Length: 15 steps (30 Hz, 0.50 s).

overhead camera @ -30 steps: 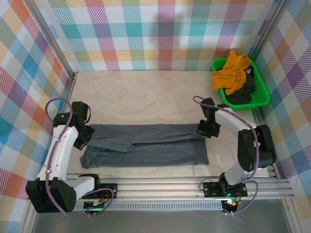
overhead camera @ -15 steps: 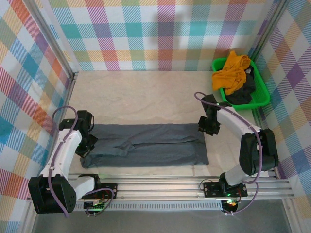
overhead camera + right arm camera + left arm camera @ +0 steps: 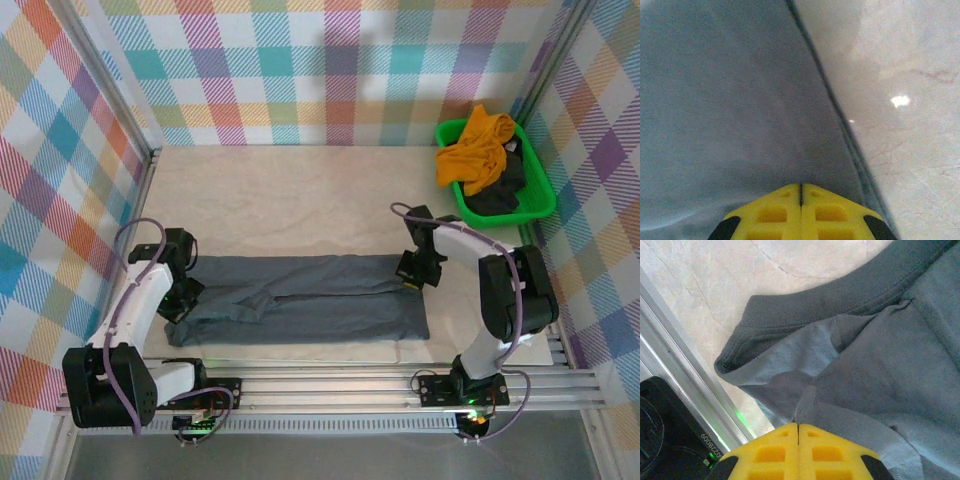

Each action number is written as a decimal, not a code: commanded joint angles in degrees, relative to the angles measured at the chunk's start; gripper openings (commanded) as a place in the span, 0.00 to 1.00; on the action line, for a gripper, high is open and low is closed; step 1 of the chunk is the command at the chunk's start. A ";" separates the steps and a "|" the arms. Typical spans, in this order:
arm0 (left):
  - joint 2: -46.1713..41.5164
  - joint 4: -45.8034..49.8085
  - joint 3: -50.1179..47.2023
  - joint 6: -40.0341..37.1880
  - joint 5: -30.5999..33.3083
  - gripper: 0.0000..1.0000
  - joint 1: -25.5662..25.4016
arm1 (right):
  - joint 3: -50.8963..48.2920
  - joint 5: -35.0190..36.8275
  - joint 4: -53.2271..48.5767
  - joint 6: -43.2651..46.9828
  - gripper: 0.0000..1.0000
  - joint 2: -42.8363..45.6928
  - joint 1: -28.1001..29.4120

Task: Fold and stack the t-shirts

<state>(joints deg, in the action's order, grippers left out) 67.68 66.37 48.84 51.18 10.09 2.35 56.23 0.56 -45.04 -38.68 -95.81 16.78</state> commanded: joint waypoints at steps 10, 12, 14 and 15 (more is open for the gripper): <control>4.79 -0.83 7.87 2.96 -4.63 0.57 0.73 | 8.23 3.88 -4.36 3.46 0.17 0.90 -0.64; 4.63 -1.59 10.14 4.53 -5.29 0.60 0.71 | 9.77 4.22 -4.24 4.19 0.20 1.15 0.19; 5.92 -3.53 11.82 5.94 -6.94 0.60 0.73 | 11.33 3.85 -3.72 4.95 0.22 0.61 1.43; 7.26 -4.97 12.51 6.50 -7.94 0.58 0.72 | 12.16 3.31 -3.43 5.20 0.22 0.03 2.20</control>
<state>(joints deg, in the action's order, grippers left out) 73.06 63.42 58.92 54.85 4.89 2.39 65.93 3.86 -47.27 -35.46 -96.25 17.06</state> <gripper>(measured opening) 0.594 0.218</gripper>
